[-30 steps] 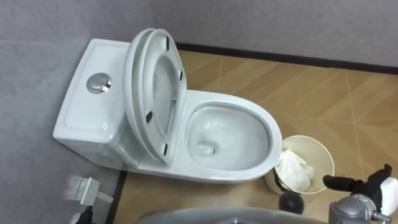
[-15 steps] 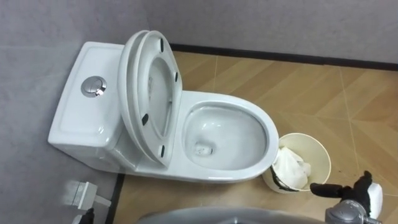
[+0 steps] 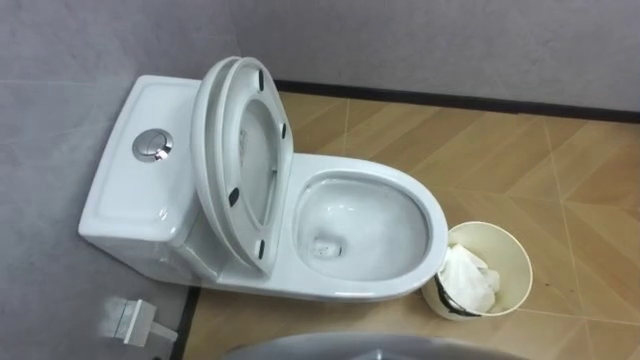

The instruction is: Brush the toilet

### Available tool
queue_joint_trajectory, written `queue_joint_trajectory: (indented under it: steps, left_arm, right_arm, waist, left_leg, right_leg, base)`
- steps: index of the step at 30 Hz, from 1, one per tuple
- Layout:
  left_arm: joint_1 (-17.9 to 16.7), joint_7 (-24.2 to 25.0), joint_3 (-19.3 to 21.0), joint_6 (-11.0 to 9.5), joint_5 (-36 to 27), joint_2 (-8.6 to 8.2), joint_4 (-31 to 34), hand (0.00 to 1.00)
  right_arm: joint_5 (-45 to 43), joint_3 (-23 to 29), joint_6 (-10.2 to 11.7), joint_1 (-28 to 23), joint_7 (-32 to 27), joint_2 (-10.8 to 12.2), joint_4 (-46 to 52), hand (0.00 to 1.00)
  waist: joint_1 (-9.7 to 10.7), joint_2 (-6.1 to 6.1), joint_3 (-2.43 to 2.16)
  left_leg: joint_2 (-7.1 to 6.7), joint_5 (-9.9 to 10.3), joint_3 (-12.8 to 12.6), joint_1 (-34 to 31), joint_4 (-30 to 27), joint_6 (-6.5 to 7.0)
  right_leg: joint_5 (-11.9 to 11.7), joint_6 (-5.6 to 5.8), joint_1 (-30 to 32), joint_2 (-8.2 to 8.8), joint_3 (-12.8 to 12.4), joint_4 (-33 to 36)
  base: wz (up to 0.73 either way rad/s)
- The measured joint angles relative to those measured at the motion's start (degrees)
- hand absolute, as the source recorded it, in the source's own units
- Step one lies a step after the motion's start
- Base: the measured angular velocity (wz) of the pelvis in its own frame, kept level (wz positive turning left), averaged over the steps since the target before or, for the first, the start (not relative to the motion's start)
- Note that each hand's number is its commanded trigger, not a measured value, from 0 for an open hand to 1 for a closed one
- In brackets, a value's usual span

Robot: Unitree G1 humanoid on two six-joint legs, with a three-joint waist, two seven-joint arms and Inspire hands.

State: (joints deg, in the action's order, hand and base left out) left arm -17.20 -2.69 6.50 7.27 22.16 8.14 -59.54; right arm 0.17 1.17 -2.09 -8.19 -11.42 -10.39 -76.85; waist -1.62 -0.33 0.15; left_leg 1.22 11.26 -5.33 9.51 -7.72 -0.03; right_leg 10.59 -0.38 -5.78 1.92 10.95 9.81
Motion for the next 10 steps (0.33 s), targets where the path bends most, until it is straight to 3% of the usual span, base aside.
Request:
queue_joint_trajectory:
  steps: [10]
  left_arm:
    - [1.1, 3.6, -0.2, 2.9, 3.3, -0.68, 0.0, 0.00]
  right_arm:
    - [-10.4, -3.2, -5.3, 0.3, 10.1, 1.0, 0.3, 0.00]
  waist:
    - [-0.1, 0.02, 0.05]
  left_leg:
    - [0.14, 0.9, 1.4, -0.4, 0.0, 0.20]
  right_leg:
    - [0.0, 0.04, 0.2, 0.00, 1.4, 0.4]
  base:
    - [0.07]
